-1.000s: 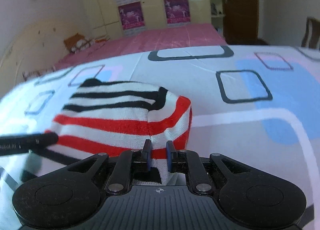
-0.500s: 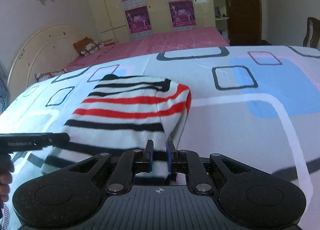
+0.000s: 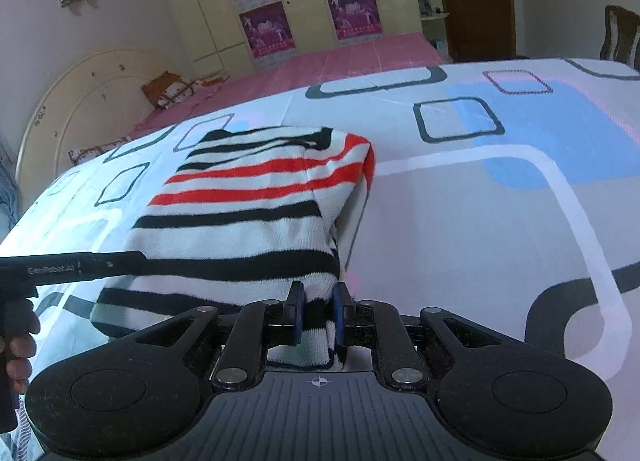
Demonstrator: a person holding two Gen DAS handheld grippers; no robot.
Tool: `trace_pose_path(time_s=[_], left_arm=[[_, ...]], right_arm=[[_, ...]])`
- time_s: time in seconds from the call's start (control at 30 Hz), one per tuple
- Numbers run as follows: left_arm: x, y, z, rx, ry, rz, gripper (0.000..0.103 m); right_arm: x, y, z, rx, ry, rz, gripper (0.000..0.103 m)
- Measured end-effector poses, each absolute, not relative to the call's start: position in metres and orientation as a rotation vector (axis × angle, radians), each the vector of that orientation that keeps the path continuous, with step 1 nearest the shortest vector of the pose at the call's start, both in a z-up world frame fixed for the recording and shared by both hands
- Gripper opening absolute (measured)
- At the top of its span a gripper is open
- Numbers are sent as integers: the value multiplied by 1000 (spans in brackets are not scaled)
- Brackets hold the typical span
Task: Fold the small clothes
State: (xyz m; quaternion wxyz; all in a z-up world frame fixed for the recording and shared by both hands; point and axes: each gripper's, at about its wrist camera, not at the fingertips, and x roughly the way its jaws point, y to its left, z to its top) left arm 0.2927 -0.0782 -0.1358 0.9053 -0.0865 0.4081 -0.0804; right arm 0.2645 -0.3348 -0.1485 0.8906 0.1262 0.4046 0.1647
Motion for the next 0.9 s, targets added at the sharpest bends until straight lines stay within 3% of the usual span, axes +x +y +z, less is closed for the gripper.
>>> trace_pose_path(time_s=[0.23, 0.27, 0.33, 0.4, 0.53, 0.57, 0.6, 0.63, 0.9], left_arm=[[294, -76, -141, -177, 850, -178, 63], [294, -75, -141, -181, 852, -178, 63], [295, -74, -140, -188, 858, -177, 64], [296, -74, -138, -182, 861, -168, 69], [302, -70, -132, -234, 871, -187, 70], [306, -70, -130, -241, 870, -196, 71], [309, -71, -130, -243, 870, -199, 72], [314, -72, -129, -246, 872, -200, 72], [355, -76, -149, -316, 924, -252, 82]], right_arm=[[272, -336, -164, 286, 894, 354, 17], [272, -338, -164, 291, 903, 351, 21], [274, -342, -166, 304, 931, 341, 44], [275, -350, -166, 337, 939, 339, 52], [277, -360, -153, 370, 892, 370, 56], [280, -360, -149, 375, 875, 378, 60], [285, -359, -147, 380, 861, 384, 74], [289, -358, -145, 387, 852, 390, 80], [359, -349, -171, 548, 895, 453, 80]])
